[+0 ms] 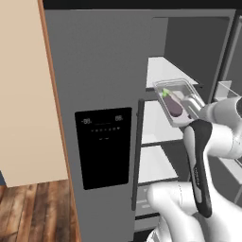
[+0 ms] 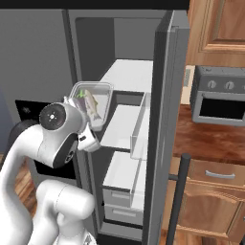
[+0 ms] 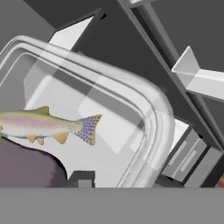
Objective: Place the tupperware containing the fish and eggplant meal in the microwave. Close the microwave door and press the start button to reheat the meal.
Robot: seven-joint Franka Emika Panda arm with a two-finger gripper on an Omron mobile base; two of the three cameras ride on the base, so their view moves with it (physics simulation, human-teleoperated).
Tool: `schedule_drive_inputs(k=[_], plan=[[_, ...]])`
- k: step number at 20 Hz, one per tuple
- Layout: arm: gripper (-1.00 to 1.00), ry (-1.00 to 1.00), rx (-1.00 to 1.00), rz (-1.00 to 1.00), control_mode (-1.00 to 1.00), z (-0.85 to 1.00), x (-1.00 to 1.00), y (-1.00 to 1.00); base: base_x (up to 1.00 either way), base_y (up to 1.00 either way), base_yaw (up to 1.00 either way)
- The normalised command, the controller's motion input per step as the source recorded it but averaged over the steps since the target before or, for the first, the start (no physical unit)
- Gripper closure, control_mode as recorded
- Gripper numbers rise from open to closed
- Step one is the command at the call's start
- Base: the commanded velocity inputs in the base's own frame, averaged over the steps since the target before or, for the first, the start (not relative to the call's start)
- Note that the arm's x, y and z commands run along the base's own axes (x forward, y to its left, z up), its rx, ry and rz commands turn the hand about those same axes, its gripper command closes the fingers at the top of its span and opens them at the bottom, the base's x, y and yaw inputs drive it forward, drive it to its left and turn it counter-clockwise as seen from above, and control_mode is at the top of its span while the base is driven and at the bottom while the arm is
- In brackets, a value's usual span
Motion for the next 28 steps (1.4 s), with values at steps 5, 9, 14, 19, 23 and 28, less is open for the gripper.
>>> schedule_drive_inputs(k=[5, 9, 14, 19, 23, 28], plan=[[1.0, 0.05, 0.0, -0.03, -1.0, 0.0, -0.32, 0.0, 0.0, 0.0, 0.0], [1.0, 0.02, 0.0, 0.0, -1.0, 0.0, 0.0, 0.0, 0.0, 0.0, 0.0], [1.0, 0.0, 0.0, 0.0, -1.0, 0.0, 0.0, 0.0, 0.0, 0.0, 0.0], [1.0, 0.0, 0.0, 0.0, -1.0, 0.0, 0.0, 0.0, 0.0, 0.0, 0.0], [1.0, 0.0, -0.02, 0.0, -1.0, 0.0, -0.06, 0.16, 0.0, 0.0, 0.0], [1.0, 0.0, -0.08, 0.0, -1.0, 0.0, -0.44, 0.41, 0.0, 0.0, 0.0]])
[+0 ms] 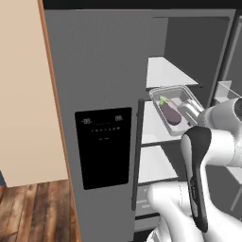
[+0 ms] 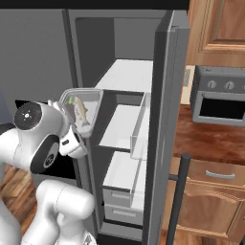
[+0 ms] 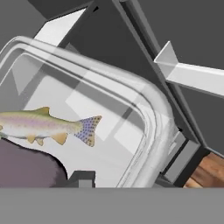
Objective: Place the tupperware containing the fish and eggplant meal in the microwave. Close the microwave door and press the start button to reheat the meal.
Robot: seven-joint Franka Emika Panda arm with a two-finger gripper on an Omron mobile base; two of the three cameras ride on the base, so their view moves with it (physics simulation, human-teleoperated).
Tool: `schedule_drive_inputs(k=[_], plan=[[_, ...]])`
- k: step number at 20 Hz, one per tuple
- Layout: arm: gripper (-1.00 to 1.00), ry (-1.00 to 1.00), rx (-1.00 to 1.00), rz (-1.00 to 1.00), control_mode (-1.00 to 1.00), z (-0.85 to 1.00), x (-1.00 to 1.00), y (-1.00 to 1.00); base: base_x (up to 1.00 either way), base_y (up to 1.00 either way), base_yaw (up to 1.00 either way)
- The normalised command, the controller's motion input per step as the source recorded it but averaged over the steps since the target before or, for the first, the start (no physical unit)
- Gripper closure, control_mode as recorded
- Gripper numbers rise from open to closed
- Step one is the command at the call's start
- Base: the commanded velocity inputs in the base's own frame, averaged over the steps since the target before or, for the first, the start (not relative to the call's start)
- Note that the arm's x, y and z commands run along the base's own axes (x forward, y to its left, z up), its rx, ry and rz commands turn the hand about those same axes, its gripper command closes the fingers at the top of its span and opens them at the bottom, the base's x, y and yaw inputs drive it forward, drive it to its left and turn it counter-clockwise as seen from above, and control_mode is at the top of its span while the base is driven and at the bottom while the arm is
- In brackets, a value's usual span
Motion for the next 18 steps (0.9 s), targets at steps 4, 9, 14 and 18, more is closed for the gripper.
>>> schedule_drive_inputs(k=[4, 9, 14, 18], plan=[[1.0, 0.0, -0.09, 0.0, -1.0, 0.0, -0.61, 0.46, 0.0, 0.0, 0.0], [1.0, 0.0, -0.02, -0.12, -1.0, 0.0, -0.64, 0.08, 0.0, 0.0, 0.0], [1.0, -0.07, 0.0, -0.19, -1.0, 0.0, -0.49, -0.35, 0.0, 0.0, 0.0], [1.0, -0.13, 0.0, -0.06, -1.0, 0.0, -0.15, -0.17, 0.0, 0.0, 0.0]])
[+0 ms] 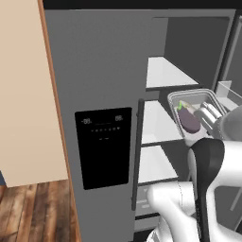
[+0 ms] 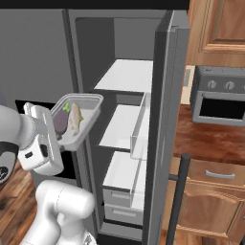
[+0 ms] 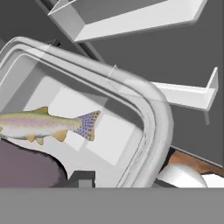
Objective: Place the tupperware containing the fish and eggplant meal in the microwave. Close the microwave door and press the start button to reheat the meal.
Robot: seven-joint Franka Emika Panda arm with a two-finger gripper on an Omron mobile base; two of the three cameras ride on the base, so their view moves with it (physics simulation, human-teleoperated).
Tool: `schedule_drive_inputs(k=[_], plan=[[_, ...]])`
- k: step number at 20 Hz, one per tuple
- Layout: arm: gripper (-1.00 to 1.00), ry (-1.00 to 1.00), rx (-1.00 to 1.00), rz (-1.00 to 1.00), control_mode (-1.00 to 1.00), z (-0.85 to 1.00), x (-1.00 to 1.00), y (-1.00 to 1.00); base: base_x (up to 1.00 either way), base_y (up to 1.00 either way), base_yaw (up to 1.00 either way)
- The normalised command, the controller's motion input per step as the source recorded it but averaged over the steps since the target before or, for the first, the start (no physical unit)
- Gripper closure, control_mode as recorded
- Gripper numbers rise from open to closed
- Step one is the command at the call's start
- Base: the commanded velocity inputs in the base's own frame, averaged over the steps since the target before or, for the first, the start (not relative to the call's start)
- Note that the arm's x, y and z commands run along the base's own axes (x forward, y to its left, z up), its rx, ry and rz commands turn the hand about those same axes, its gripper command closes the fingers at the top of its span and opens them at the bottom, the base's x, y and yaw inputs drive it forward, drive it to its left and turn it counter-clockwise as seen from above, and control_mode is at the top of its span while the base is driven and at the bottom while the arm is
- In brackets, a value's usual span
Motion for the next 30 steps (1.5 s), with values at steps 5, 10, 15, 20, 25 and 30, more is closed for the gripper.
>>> schedule_drive_inputs(k=[5, 10, 15, 20, 25, 30], plan=[[1.0, -0.02, 0.0, 0.0, -1.0, 0.0, 0.0, -0.06, 0.0, 0.0, 0.0], [1.0, 0.0, 0.0, 0.0, -1.0, 0.0, 0.0, -0.06, 0.0, 0.0, 0.0], [1.0, 0.0, 0.0, 0.0, -1.0, 0.0, -0.03, -0.08, 0.0, 0.0, 0.0], [1.0, 0.0, 0.0, 0.0, 1.0, 0.0, -0.02, -0.03, -0.01, 0.0, 0.0], [1.0, 0.0, 0.0, 0.0, 1.0, 0.0, 0.0, 0.0, -0.06, 0.0, 0.0], [1.0, 0.0, 0.0, 0.0, 1.0, 0.0, 0.0, 0.0, -0.33, 0.01, 0.0]])
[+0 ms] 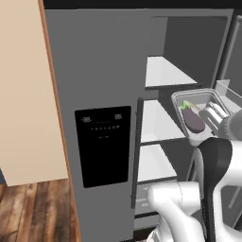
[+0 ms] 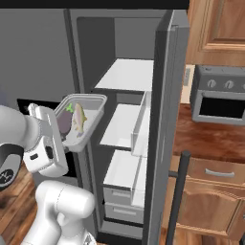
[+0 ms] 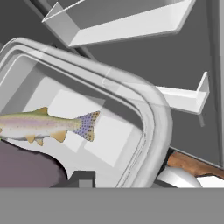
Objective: Place the tupperware containing the fish and eggplant meal in the microwave. Close the microwave door and press the start button to reheat the meal.
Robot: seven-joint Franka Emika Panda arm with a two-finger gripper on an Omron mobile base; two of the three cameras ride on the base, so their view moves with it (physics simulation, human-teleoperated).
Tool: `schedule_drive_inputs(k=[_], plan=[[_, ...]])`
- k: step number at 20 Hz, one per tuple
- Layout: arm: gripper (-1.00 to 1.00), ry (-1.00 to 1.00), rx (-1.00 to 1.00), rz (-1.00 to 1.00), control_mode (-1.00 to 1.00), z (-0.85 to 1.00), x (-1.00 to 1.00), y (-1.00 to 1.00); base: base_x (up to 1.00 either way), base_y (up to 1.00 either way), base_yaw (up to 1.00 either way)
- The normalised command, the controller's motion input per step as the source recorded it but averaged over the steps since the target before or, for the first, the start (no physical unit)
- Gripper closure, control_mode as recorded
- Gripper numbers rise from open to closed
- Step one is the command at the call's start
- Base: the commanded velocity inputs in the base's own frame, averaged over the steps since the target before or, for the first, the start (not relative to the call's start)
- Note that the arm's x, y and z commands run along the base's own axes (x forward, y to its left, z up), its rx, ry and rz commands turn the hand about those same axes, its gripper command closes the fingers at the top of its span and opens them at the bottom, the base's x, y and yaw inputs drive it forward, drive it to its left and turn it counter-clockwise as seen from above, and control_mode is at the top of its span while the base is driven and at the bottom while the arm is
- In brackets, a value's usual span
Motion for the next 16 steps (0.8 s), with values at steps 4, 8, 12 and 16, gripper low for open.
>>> schedule_drive_inputs(k=[4, 8, 12, 16], plan=[[1.0, 0.0, 0.0, 0.0, 1.0, 0.0, 0.0, 0.0, -0.52, 0.23, 0.0], [1.0, 0.0, 0.0, 0.0, 1.0, 0.0, 0.0, 0.0, -0.57, 0.47, 0.0], [1.0, 0.0, 0.0, 0.0, 1.0, 0.0, 0.0, 0.0, -0.43, 0.68, -0.03], [1.0, 0.0, 0.0, 0.0, 1.0, 0.0, 0.0, 0.0, -0.23, 0.76, -0.16]])
